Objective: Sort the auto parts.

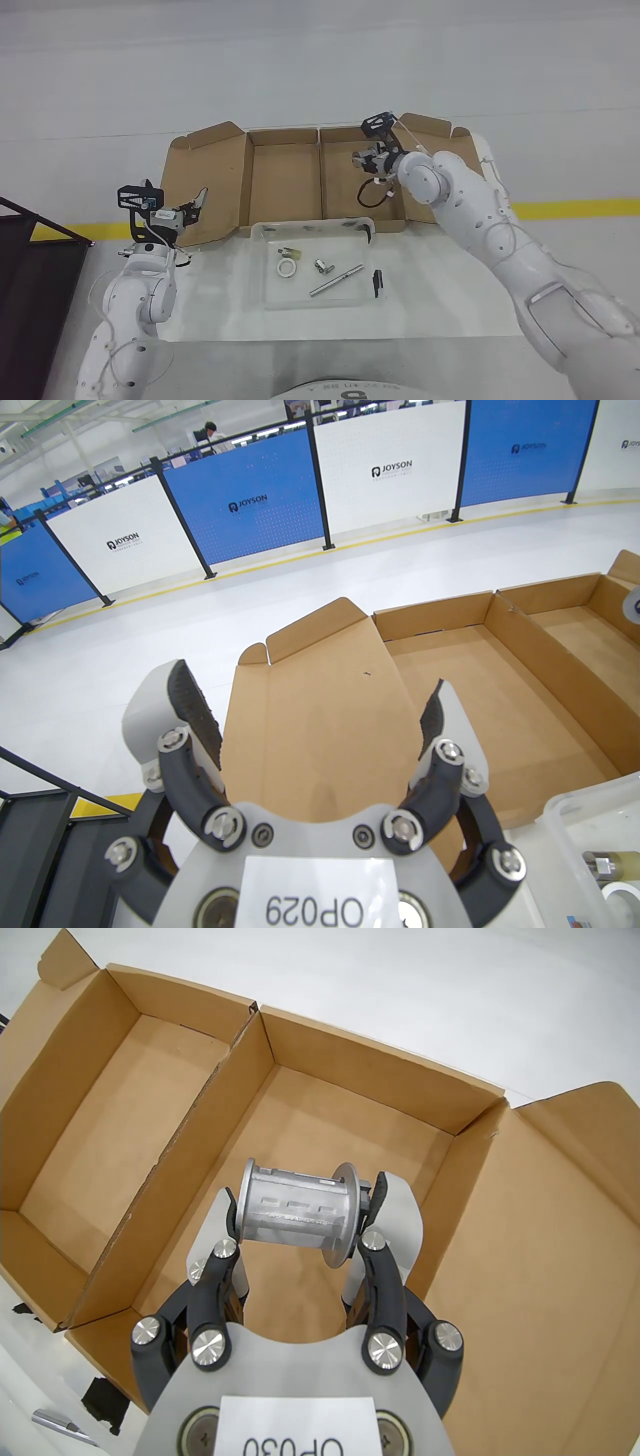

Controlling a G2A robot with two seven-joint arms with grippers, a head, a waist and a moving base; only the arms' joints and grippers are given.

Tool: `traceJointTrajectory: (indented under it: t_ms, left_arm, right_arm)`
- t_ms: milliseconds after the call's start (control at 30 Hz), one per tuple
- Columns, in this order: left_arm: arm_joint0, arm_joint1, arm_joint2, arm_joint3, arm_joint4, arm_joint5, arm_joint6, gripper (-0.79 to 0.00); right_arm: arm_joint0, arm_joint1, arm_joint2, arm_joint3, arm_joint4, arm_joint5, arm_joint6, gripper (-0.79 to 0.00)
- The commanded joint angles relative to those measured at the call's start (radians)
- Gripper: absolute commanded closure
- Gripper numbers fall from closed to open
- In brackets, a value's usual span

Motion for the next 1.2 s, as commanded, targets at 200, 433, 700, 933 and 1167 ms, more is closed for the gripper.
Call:
traceJointTrajectory:
  t_ms: [200, 433, 700, 933, 1167]
  left_arm:
    - [0.000, 0.000, 0.000, 0.000, 0.000, 0.000, 0.000, -0.785]
    - [0.000, 0.000, 0.000, 0.000, 0.000, 0.000, 0.000, -0.785]
    - [0.000, 0.000, 0.000, 0.000, 0.000, 0.000, 0.000, -0.785]
    - [0.000, 0.000, 0.000, 0.000, 0.000, 0.000, 0.000, -0.785]
    - [0.000, 0.000, 0.000, 0.000, 0.000, 0.000, 0.000, -0.785]
  right_arm:
    - [0.013, -0.019, -0.002, 0.035, -0.002, 0.012, 0.025, -0.486]
    - [-0.003, -0.022, 0.030, 0.036, 0.012, -0.009, -0.031, -0.785]
    - [-0.064, -0.008, 0.109, -0.027, 0.085, -0.131, -0.104, -0.785]
    - [-0.240, 0.040, 0.294, -0.162, 0.370, -0.594, -0.218, -0.785]
    - [-0.347, 0.071, 0.374, -0.219, 0.447, -0.870, -0.198, -0.785]
